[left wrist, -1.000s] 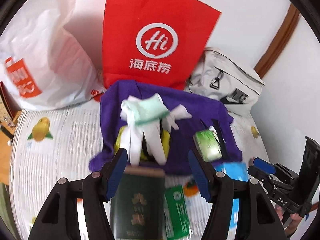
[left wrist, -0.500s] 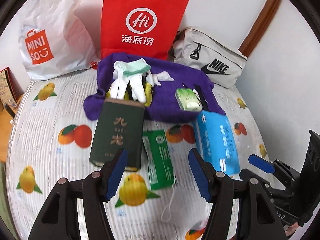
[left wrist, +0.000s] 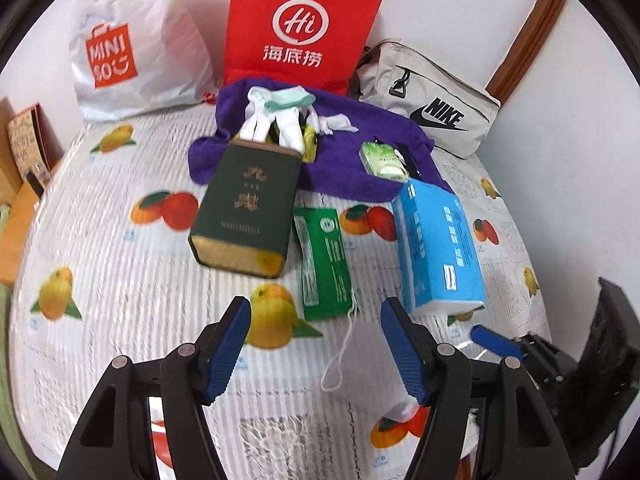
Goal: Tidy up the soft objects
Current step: 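Move both tools back from the towel toward the white mesh bag, then lower the right tool onto the white mesh bag and close on it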
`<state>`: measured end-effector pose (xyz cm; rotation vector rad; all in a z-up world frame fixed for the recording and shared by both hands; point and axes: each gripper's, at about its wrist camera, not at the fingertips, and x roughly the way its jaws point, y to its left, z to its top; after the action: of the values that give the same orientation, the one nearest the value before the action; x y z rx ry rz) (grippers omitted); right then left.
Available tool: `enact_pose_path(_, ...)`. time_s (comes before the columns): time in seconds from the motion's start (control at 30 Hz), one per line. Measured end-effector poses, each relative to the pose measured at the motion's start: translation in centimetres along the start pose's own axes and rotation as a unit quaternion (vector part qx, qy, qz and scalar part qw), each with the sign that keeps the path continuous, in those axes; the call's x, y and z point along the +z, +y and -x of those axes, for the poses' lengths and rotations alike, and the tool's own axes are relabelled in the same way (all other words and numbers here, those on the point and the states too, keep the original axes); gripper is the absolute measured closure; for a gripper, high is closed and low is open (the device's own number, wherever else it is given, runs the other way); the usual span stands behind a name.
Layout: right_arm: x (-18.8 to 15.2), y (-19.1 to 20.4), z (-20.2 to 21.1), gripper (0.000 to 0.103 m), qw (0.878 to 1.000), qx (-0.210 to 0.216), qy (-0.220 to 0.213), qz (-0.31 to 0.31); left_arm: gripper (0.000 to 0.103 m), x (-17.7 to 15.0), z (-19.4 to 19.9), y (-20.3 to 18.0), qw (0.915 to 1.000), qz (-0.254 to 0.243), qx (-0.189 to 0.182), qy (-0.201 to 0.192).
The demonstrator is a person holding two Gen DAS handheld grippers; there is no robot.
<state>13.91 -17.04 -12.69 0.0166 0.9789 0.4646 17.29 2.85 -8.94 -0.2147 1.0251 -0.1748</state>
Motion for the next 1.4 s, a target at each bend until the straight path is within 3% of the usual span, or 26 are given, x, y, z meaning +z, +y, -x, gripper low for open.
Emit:
enact_pose_path(0.37, -3.5, 0.6, -4.7, 0.037, 0.999, -0.003, 0.036, 0.010, 0.037, -3.4, -1.5, 0.9, 0.9998, 0.001, -0.004, 0.017)
enact_pose_path(0.43, -3.7, 0.7, -4.8, 0.032, 0.999, -0.006, 0.029, 0.018, 0.037, -3.7, -1.7, 1.3, 0.9998, 0.006, -0.008, 0.019)
enact_pose_path(0.5, -3.8, 0.7, -5.0, 0.019, 0.999, -0.005, 0.031, 0.022, 0.037, -4.0, -2.0, 1.5, 0.9997, 0.009, -0.008, 0.021)
enact_pose_path(0.63, -3.8, 1.0, -5.2, 0.016, 0.999, 0.007, 0.028, 0.029, 0.037, -4.2, -2.2, 1.9, 0.9996, 0.014, -0.008, 0.025)
enact_pose_path(0.8, -3.8, 2.6, -6.3, 0.005, 0.997, -0.023, 0.024, 0.068, 0.037, -4.3, -2.3, 2.2, 0.9995, 0.017, -0.009, 0.027)
enact_pose_path(0.97, -3.9, 3.9, -7.4, 0.005, 0.993, -0.070, 0.015, 0.088, 0.037, -4.5, -2.7, 2.4, 0.9992, 0.020, -0.012, 0.032)
enact_pose_path(1.13, -3.8, 3.3, -7.0, 0.024, 0.994, -0.080, -0.001, 0.073, 0.037, -4.8, -3.1, 3.1, 0.9989, 0.027, -0.011, 0.036)
enact_pose_path(1.27, -3.5, 2.7, -6.6, 0.057, 0.994, -0.086, -0.010, 0.061, 0.037, -5.1, -3.5, 3.6, 0.9986, 0.033, -0.010, 0.040)
enact_pose_path(1.33, -3.3, 2.3, -6.4, 0.067, 0.995, -0.086, -0.011, 0.051, 0.037, -5.1, -3.6, 3.6, 0.9985, 0.035, -0.009, 0.042)
enact_pose_path(1.4, -3.2, 1.9, -6.3, 0.087, 0.996, -0.079, -0.013, 0.044, 0.037, -5.1, -3.8, 3.4, 0.9985, 0.032, -0.009, 0.043)
